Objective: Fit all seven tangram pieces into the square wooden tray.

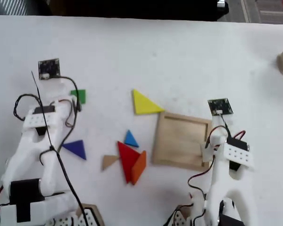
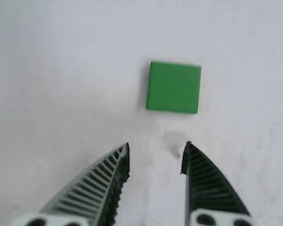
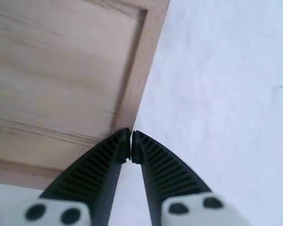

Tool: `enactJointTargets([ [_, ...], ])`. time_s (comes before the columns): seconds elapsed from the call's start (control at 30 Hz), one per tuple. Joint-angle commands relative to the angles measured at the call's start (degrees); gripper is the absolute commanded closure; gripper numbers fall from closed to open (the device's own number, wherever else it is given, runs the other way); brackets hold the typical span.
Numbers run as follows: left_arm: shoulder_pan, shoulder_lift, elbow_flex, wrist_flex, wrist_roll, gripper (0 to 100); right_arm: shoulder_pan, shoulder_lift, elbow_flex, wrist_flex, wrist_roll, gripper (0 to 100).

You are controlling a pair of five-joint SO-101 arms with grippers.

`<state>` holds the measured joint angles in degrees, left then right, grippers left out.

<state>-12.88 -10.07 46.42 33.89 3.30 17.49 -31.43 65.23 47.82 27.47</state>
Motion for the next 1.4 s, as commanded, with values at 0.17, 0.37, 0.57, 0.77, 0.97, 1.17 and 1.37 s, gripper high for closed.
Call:
enactJointTargets([
  [0.17, 9.45, -1.01, -2.37, 11.52, 0.18, 80, 0.66, -1.01, -0.18, 0.66, 0.97, 98.1],
  [0.37, 8.92, -1.1, -1.32, 11.78, -0.18, 80, 0.66, -1.01, -0.18, 0.22, 0.97, 98.1],
  [0.57, 5.49, -1.1, -1.41, 23.56, -2.64, 80, 0.48, -1.01, -0.18, 0.13, 0.97, 98.1],
  [0.77, 5.41, -1.1, -0.88, 29.8, -2.81, 81, 0.31, -1.01, -0.18, 0.13, 1.05, 98.1],
  [0.97, 5.32, -5.05, 4.13, 22.51, -3.69, 88, 0.31, -1.01, 0.44, 0.13, 3.43, 98.1],
  [1.17, 5.85, -25.63, 13.89, 21.71, -5.36, 87, 0.22, -1.1, 0.62, 0.13, 4.04, 98.1],
  [1.37, 5.41, -34.77, 18.46, 21.98, -5.36, 87, 0.22, -1.1, 0.7, 0.13, 4.13, 98.1],
])
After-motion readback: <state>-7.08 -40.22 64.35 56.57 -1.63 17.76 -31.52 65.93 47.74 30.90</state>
